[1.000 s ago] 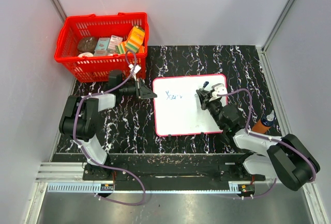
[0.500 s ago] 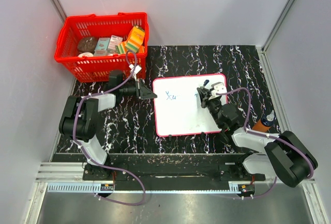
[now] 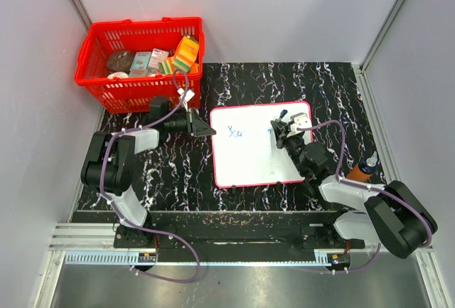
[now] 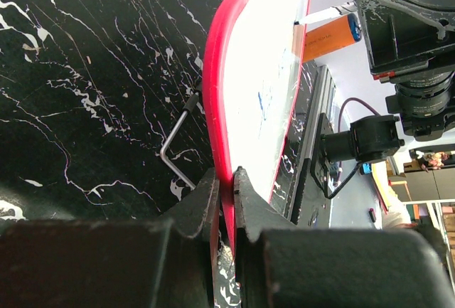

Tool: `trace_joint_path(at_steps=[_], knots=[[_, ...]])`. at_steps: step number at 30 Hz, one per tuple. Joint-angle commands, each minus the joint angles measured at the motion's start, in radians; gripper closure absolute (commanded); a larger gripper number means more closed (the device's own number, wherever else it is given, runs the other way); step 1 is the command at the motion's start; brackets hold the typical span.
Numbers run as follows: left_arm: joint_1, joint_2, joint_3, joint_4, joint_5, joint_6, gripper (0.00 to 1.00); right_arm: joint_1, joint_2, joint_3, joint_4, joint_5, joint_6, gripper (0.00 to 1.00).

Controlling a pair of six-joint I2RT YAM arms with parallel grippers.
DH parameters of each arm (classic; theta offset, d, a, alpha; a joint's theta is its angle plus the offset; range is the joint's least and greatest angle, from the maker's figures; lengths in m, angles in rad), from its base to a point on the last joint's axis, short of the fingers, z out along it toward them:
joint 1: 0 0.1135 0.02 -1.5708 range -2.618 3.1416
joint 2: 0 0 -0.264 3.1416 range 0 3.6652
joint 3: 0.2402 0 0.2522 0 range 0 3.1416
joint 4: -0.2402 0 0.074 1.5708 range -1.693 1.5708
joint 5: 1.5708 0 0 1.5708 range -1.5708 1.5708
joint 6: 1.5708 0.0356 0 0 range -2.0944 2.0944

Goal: Write a sentence on the whiteboard

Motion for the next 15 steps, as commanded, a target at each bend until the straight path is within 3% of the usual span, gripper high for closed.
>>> trace_joint_path(at_steps=[1,15], knots=[[-0.021,-0.029,0.018,-0.005,-0.037,0.092,1.0,0.007,-0.036,-0.002,-0.014,-0.008,0.011,1.0],[-0.021,-0.029,0.015,-0.013,-0.043,0.101,1.0,0.007,-0.096,-0.039,-0.084,-0.045,0.04,1.0]])
